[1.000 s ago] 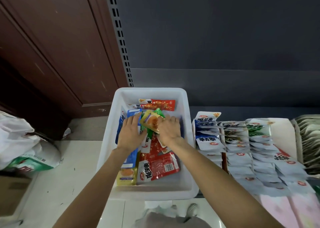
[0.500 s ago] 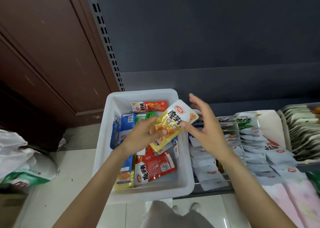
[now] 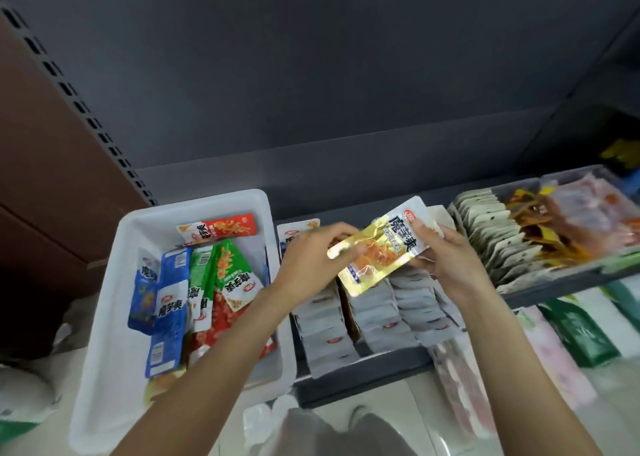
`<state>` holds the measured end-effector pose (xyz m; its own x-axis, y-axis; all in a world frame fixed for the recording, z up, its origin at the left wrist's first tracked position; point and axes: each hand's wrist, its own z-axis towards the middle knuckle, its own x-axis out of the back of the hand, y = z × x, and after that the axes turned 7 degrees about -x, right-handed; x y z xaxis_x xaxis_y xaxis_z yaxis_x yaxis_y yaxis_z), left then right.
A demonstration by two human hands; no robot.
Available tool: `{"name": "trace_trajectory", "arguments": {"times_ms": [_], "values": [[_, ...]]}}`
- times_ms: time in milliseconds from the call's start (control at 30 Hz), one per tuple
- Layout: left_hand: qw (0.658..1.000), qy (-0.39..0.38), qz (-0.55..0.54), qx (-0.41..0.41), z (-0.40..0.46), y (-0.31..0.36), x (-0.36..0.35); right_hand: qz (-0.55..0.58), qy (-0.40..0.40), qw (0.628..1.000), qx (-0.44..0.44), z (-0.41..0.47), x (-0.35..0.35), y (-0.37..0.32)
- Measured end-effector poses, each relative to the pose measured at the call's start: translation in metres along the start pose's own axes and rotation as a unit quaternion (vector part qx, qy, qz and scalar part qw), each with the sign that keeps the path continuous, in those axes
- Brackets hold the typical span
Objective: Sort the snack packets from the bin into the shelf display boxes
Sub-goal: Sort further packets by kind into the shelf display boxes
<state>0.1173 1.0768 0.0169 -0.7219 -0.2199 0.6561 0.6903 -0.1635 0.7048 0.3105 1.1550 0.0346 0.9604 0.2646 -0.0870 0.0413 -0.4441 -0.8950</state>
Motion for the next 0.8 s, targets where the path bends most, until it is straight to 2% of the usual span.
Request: {"name": "trace_trajectory", "arguments": {"times_ms": [67, 133, 233, 333, 433, 500, 567, 667, 800], "values": [[0.996, 0.044, 0.070, -0.025, 0.011, -0.001, -0.009, 0.013, 0.054, 0.998, 0.001, 0.009, 0.022, -0.002], [0.979, 0.060, 0.185, -0.056, 0.020, -0.005, -0.016, 0.033, 0.097, 0.995, 0.010, 0.016, 0.040, -0.006], [0.942, -0.010, 0.328, -0.071, 0.026, -0.011, -0.029, 0.084, 0.120, 0.988, 0.052, 0.028, 0.053, -0.015], [0.933, -0.046, 0.351, -0.062, 0.022, -0.010, -0.039, 0.095, 0.092, 0.984, 0.123, 0.037, 0.047, -0.025], [0.932, -0.059, 0.349, -0.081, 0.019, -0.005, -0.042, 0.010, 0.036, 0.981, 0.191, 0.048, 0.033, -0.032], [0.931, -0.068, 0.352, -0.076, 0.017, -0.006, -0.041, -0.086, -0.020, 0.965, 0.248, 0.056, 0.023, -0.031], [0.935, -0.067, 0.342, -0.068, 0.015, -0.009, -0.041, -0.223, -0.061, 0.920, 0.316, 0.064, 0.015, -0.029], [0.944, -0.055, 0.318, -0.070, 0.012, -0.009, -0.043, -0.395, -0.106, 0.832, 0.374, 0.072, -0.005, -0.025], [0.948, -0.030, 0.307, -0.075, 0.010, -0.009, -0.044, -0.629, -0.101, 0.673, 0.375, 0.085, -0.034, -0.009]]}}
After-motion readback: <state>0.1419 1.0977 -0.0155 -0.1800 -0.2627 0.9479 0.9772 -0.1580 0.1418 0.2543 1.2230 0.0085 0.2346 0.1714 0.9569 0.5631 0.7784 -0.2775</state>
